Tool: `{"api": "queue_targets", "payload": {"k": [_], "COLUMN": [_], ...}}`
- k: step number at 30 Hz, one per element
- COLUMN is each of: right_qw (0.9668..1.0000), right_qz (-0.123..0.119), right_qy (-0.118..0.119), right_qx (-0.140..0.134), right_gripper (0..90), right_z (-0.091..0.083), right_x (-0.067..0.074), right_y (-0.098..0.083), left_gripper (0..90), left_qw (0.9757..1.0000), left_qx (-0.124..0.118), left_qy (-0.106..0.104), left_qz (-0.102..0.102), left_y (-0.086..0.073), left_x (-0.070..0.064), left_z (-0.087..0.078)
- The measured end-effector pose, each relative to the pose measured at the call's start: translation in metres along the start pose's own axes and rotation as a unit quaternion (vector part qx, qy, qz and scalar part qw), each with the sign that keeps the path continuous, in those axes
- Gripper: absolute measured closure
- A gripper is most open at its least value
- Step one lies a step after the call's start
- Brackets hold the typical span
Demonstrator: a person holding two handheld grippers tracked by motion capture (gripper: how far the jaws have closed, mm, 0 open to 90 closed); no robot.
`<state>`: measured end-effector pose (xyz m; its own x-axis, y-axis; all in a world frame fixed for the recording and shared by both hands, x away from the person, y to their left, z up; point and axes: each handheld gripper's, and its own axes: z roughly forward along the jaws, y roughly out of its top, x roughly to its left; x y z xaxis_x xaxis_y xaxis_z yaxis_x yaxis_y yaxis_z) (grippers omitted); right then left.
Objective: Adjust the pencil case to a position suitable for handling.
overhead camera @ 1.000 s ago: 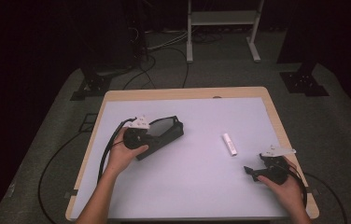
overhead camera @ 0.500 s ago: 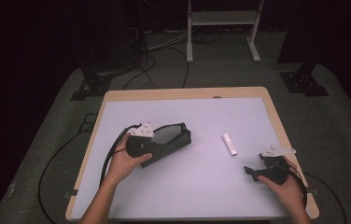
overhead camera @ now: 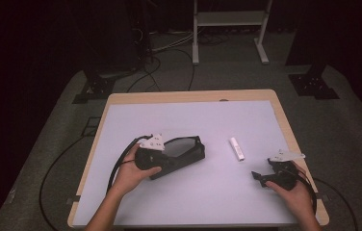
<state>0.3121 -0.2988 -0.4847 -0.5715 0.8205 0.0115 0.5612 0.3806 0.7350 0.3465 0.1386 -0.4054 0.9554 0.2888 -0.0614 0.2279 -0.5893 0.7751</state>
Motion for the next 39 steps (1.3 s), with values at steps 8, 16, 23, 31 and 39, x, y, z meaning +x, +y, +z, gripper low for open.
{"api": "queue_targets", "payload": {"k": [8,16,23,31,39], "right_qw": [1.0,1.0,1.0,1.0,1.0], "right_qz": [0.0,0.0,0.0,0.0,0.0], "right_qy": [0.0,0.0,0.0,0.0,0.0], "right_qx": [0.0,0.0,0.0,0.0,0.0], "right_gripper": [12.7,12.7,12.7,12.7,12.7], "right_z": [0.0,0.0,0.0,0.0,0.0], "right_x": [0.0,0.0,0.0,0.0,0.0], "right_y": [0.0,0.0,0.0,0.0,0.0], "left_gripper": [88.3,88.3,88.2,86.8,77.5], "left_qw": [0.9997,0.9986,0.9977,0.9969,0.9972], "left_qx": [0.005,0.014,0.02,0.03,0.024], "left_qy": [-0.02,-0.038,-0.052,-0.061,-0.06], "left_qz": [0.016,0.033,0.039,0.04,0.037], "left_y": [0.004,0.009,0.01,0.01,0.01], "left_x": [-0.011,-0.022,-0.029,-0.032,-0.032], "left_z": [0.008,0.018,0.026,0.032,0.03]}}
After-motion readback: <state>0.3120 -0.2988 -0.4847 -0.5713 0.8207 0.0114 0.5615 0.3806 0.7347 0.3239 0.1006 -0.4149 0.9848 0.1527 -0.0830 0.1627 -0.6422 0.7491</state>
